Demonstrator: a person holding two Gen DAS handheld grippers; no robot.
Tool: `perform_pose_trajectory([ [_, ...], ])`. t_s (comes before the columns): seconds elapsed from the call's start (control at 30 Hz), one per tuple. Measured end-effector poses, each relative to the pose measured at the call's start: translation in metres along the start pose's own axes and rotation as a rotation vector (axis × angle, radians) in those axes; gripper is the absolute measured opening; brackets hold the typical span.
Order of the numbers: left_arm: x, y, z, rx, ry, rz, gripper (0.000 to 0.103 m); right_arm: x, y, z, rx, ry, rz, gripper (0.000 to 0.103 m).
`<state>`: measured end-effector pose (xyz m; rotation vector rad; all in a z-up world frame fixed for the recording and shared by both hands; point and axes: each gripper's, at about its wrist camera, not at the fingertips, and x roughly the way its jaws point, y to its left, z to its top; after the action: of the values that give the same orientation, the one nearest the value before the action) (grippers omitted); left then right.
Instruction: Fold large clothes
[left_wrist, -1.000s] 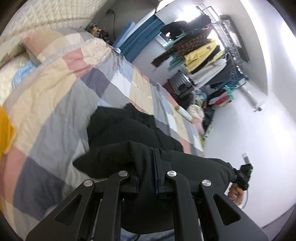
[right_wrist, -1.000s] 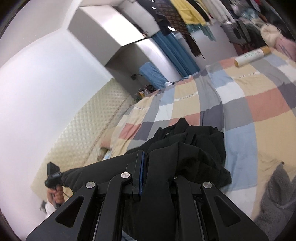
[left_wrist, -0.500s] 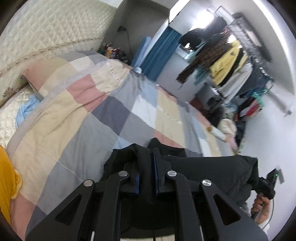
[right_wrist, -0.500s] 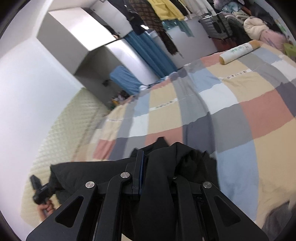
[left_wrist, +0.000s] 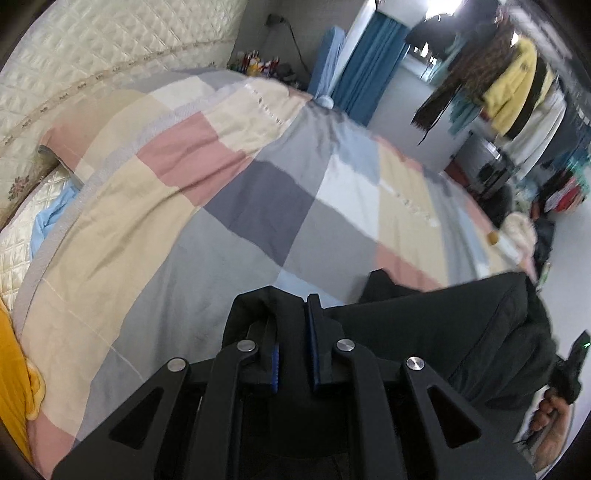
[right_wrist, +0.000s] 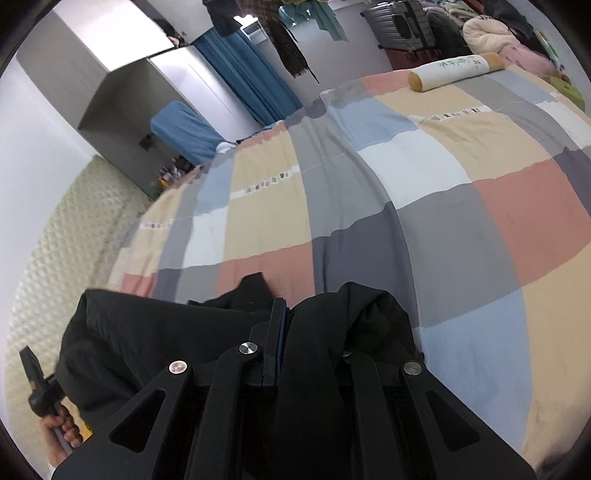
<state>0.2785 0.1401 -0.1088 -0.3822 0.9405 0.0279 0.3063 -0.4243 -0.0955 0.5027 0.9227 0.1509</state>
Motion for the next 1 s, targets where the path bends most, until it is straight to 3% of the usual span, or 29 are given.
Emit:
perform_pose_trajectory([
  [0.23, 0.038, 0.007, -0.003, -0.041, 0.061, -0.036, 0.013, 0.045, -0.01, -0.005, -0.011, 0.042, -0.007, 0.005],
  [0.47, 0.028, 0.013, -0.008, -0.065, 0.069, -0.12, 0.015, 0.037, -0.033, -0.008, 0.105, 0.056, 0.138, 0.012],
  [0.53, 0.022, 0.019, -0.012, -0.092, 0.075, -0.161, 0.02, 0.027, -0.037, -0.011, 0.121, 0.061, 0.172, 0.015],
  [0.67, 0.003, 0.028, -0.02, -0.122, 0.101, -0.216, 0.031, -0.002, -0.034, -0.015, 0.091, 0.049, 0.184, 0.031],
  [0.73, -0.014, 0.031, -0.025, -0.133, 0.095, -0.235, 0.048, -0.017, -0.031, -0.017, 0.073, 0.038, 0.169, 0.045],
  [0.77, -0.025, 0.032, -0.028, -0.132, 0.076, -0.223, 0.057, -0.031, -0.029, -0.017, 0.053, 0.021, 0.15, 0.054],
  [0.8, -0.036, 0.033, -0.029, -0.124, 0.043, -0.189, 0.078, -0.039, -0.028, -0.017, 0.036, 0.009, 0.136, 0.058],
  [0.83, -0.053, 0.032, -0.032, -0.098, -0.021, -0.146, 0.083, -0.05, -0.026, -0.016, 0.011, -0.008, 0.11, 0.058],
  [0.93, -0.097, 0.021, -0.039, 0.009, -0.173, -0.058, 0.083, -0.09, -0.011, -0.015, -0.095, -0.095, 0.01, 0.065],
  [1.0, -0.12, 0.007, -0.047, 0.076, -0.245, -0.044, 0.083, -0.109, 0.001, -0.02, -0.144, -0.15, -0.013, 0.074],
])
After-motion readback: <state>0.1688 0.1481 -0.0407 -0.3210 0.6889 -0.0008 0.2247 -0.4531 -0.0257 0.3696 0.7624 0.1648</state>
